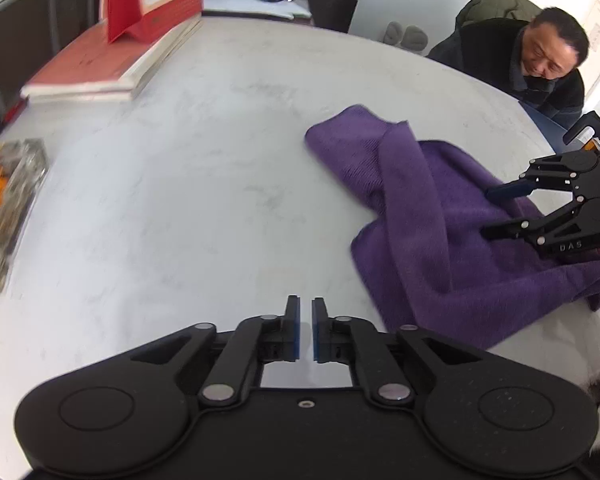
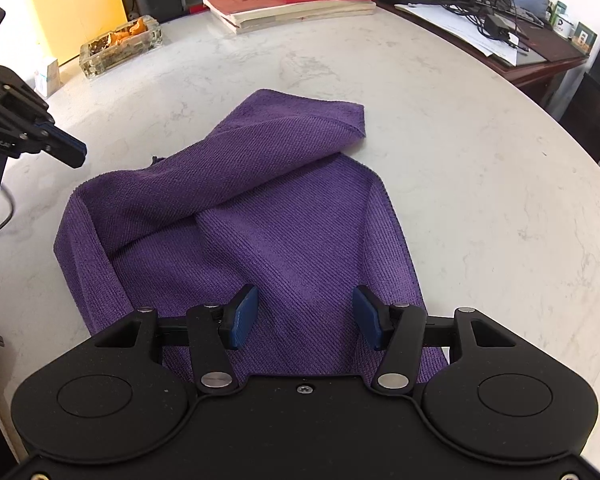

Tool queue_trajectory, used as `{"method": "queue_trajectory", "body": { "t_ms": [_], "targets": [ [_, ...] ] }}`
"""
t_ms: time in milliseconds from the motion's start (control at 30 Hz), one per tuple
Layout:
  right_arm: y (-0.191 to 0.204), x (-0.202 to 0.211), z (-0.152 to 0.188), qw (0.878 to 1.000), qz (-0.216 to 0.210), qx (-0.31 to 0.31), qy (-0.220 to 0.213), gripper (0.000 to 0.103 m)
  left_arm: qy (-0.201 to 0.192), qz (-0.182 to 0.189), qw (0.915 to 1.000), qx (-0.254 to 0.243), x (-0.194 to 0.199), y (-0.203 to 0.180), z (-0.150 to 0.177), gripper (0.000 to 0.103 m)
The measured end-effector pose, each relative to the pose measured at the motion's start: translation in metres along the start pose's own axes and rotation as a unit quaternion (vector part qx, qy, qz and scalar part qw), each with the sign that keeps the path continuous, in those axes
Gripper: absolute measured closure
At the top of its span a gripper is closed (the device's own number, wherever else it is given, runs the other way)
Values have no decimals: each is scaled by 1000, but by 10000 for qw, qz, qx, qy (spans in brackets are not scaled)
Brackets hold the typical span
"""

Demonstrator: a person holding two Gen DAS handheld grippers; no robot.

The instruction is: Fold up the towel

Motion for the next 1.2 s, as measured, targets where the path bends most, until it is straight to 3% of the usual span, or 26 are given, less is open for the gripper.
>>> {"method": "queue_trajectory", "body": {
  "t_ms": [100, 233, 300, 667, 867, 1067, 1200],
  "targets": [
    [1, 0, 0, 10000, 11, 13, 9, 50, -11, 28, 9985, -542, -18, -9, -17, 95],
    [0, 0, 1, 10000, -2, 11, -4, 50, 173, 14, 9870, -1595, -40, -27, -30, 95],
    [0, 1, 1, 10000, -14, 2, -16, 50, 192, 181, 9824, -1851, -43, -32, -34, 91],
    [0, 0, 2, 10000, -42, -48, -40, 47, 380, 770, 9703, -2263, -52, -40, -39, 78],
    [1, -1, 1, 10000, -47, -66, -2, 44, 481, 1127, 9569, -2635, -57, -42, -46, 61],
    [2, -1, 1, 10000, -40, -79, 8, 44, 711, 1467, 9420, -2933, -60, -43, -50, 64],
    [2, -1, 0, 10000, -31, -92, 8, 44, 834, 1459, 9406, -2950, -61, -42, -52, 79]
  ]
}}
Point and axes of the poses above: each gripper's, at about its wrist camera, not at the fingertips, and x roughly against the way its jaws point, y to its left, z to its underside, the point moved 4 cm from there along -x, roughly the way its jaws point, and after that the axes turned 8 degrees about -x, right-handed, at the moved point
